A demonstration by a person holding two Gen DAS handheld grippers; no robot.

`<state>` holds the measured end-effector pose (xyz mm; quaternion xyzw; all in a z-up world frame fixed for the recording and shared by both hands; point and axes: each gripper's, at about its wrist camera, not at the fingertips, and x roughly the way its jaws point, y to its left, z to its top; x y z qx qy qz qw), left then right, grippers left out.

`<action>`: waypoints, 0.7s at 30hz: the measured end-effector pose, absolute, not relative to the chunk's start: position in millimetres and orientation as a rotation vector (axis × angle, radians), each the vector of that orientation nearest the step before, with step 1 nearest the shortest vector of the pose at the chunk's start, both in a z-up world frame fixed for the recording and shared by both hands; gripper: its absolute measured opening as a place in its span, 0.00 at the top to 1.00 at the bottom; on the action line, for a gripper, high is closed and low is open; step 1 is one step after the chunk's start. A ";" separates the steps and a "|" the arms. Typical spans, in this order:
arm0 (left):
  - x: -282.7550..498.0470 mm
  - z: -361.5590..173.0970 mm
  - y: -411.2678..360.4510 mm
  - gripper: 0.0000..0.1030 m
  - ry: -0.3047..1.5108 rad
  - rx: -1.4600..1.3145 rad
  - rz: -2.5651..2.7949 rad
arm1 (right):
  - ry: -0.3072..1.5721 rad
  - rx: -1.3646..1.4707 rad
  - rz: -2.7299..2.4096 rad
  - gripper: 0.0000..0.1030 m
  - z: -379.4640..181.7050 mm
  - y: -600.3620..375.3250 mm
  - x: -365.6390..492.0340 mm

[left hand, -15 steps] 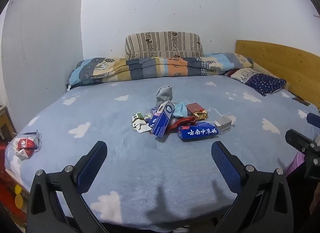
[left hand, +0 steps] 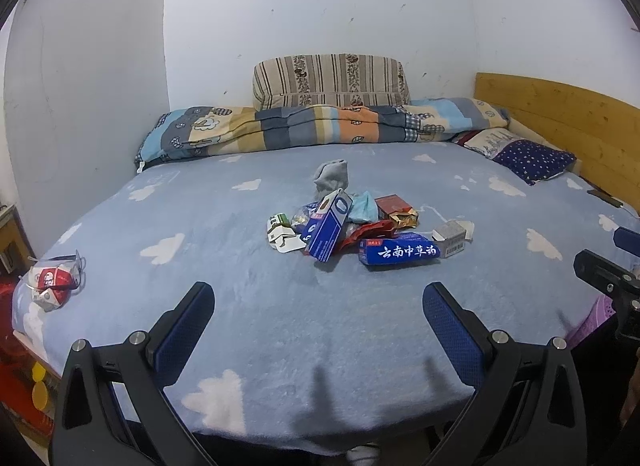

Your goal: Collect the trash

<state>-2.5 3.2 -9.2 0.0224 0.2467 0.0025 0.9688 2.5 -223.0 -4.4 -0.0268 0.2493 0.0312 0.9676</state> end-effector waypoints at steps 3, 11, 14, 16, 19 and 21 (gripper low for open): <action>-2.2 -8.9 3.1 0.00 0.505 0.048 0.009 | 0.509 -0.053 0.063 0.01 -5.0 -223.7 2.8; 0.2 -10.1 3.9 0.00 0.509 -0.003 -0.003 | 0.524 -0.054 0.065 0.01 -6.5 -219.6 6.0; 1.3 -9.9 4.4 0.00 0.520 -0.020 -0.009 | 0.527 -0.054 0.066 0.01 -7.0 -219.2 6.0; 1.7 -9.9 4.9 0.00 0.521 -0.022 -0.009 | 0.528 -0.054 0.066 0.01 -7.1 -219.0 6.4; 1.9 -11.7 5.1 0.00 0.509 -0.020 -0.004 | 0.530 -0.055 0.067 0.01 -7.9 -219.0 6.4; 2.1 -12.0 5.0 0.00 0.509 -0.017 -0.003 | 0.531 -0.055 0.066 0.01 -8.2 -219.0 6.2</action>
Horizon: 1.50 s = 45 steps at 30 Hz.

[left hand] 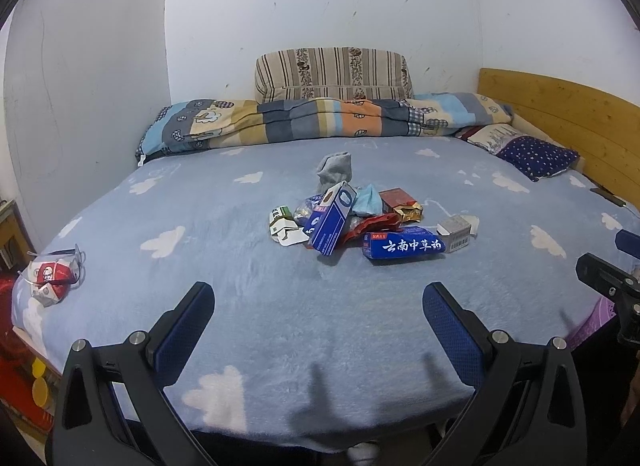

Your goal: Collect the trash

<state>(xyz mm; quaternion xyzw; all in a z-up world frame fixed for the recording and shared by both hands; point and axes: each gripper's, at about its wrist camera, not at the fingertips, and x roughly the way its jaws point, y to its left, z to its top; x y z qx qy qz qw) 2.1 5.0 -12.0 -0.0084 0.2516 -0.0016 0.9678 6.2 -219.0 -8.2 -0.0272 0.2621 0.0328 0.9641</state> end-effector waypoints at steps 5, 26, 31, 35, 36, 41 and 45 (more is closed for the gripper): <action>1.1 -13.6 4.7 0.00 0.499 -0.027 -0.002 | 0.531 -0.056 0.067 0.01 -8.9 -218.2 6.2; 44.8 -12.5 39.3 0.00 0.633 -0.111 -0.007 | 0.701 0.133 0.212 0.01 -23.8 -224.9 44.2; 69.1 -2.4 65.8 0.00 0.634 -0.179 -0.003 | 0.878 0.363 0.305 0.03 -45.7 -226.5 91.6; 77.4 -5.6 79.9 0.01 0.662 -0.252 -0.010 | 0.976 0.526 0.334 0.05 -65.0 -211.4 128.2; 77.8 -7.5 81.5 0.04 0.664 -0.259 -0.014 | 0.985 0.550 0.330 0.05 -68.0 -208.0 133.8; 80.4 -10.3 83.2 0.09 0.680 -0.239 -0.023 | 1.017 0.680 0.283 0.11 -90.4 -189.4 170.1; 82.6 -12.3 86.0 0.09 0.696 -0.253 -0.023 | 1.011 0.780 0.224 0.13 -104.9 -183.4 197.4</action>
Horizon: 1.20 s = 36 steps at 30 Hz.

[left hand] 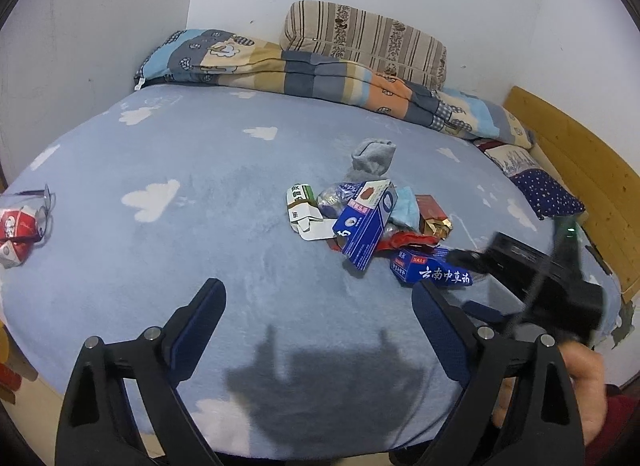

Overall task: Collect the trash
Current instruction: 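Grasp the blue Chinese-text box with the right tool while the left tool grasps the blue-white box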

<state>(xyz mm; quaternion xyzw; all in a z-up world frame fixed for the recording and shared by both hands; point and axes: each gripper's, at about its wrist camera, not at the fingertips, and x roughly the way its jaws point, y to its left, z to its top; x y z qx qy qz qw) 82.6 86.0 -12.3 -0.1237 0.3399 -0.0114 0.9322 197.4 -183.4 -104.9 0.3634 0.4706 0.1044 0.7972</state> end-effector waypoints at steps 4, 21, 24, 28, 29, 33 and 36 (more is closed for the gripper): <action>84.6 -12.8 86.3 0.09 0.696 -0.260 -0.028 | 1.007 0.862 0.147 0.25 -120.0 -184.5 217.7; 172.5 -25.5 42.9 0.09 0.827 -0.156 -0.077 | 0.841 0.532 0.287 0.73 -15.4 -205.9 215.5; 200.8 -38.4 33.1 0.09 0.853 -0.129 -0.067 | 0.747 0.497 0.300 0.73 -7.8 -209.2 200.7; 239.0 -56.7 23.0 0.09 0.909 -0.117 -0.103 | 0.731 0.525 0.332 0.73 -6.9 -212.4 197.6; 246.1 -60.3 20.4 0.09 0.911 -0.097 -0.089 | 0.717 0.510 0.328 0.73 -4.3 -213.1 197.0; 268.3 -77.1 18.3 0.35 0.956 -0.066 -0.056 | 0.682 0.496 0.328 0.73 1.7 -214.9 193.7; 273.4 -85.3 20.2 0.43 0.992 -0.081 -0.075 | 0.690 0.506 0.333 0.73 -1.5 -217.5 192.9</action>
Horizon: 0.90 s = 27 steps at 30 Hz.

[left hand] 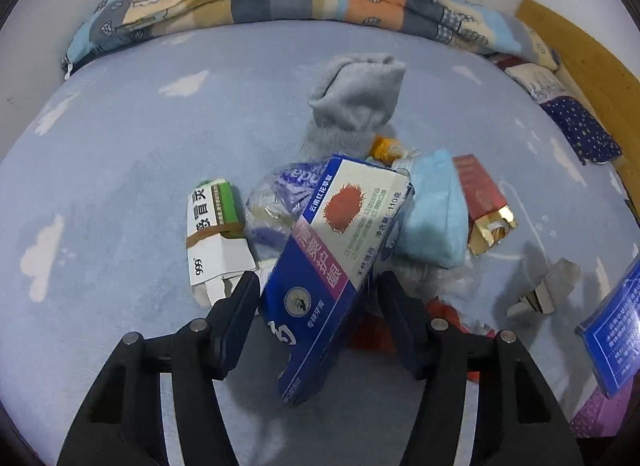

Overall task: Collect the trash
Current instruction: 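Grasp the blue Chinese-text box with the right tool while the left tool grasps the blue-white box, then carry both boxes to the purple basket and open both tools to drop them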

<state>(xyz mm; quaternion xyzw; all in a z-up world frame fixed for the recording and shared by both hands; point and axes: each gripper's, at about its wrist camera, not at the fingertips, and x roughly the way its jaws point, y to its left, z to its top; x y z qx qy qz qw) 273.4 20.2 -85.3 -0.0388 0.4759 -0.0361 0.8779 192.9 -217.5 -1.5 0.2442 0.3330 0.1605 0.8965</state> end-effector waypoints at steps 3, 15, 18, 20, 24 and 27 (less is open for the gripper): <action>265.8 -76.7 22.6 0.47 0.961 -0.090 -0.091 | 0.701 0.519 0.337 0.73 -3.7 -219.5 194.4; 242.8 -44.5 37.5 0.91 0.896 -0.204 -0.171 | 0.672 0.486 0.332 0.73 0.4 -216.6 189.6; 246.3 -54.5 44.3 0.34 0.948 -0.251 -0.155 | 0.676 0.487 0.326 0.73 -0.8 -217.2 190.4; 246.9 -58.0 47.9 0.25 0.947 -0.278 -0.136 | 0.676 0.485 0.324 0.73 -0.4 -216.2 190.0; 254.5 -63.6 41.9 0.25 0.954 -0.260 -0.140 | 0.678 0.484 0.326 0.73 -0.1 -214.4 190.1; 265.2 -78.1 31.5 0.25 0.999 -0.211 -0.122 | 0.681 0.479 0.329 0.73 -0.9 -212.3 190.2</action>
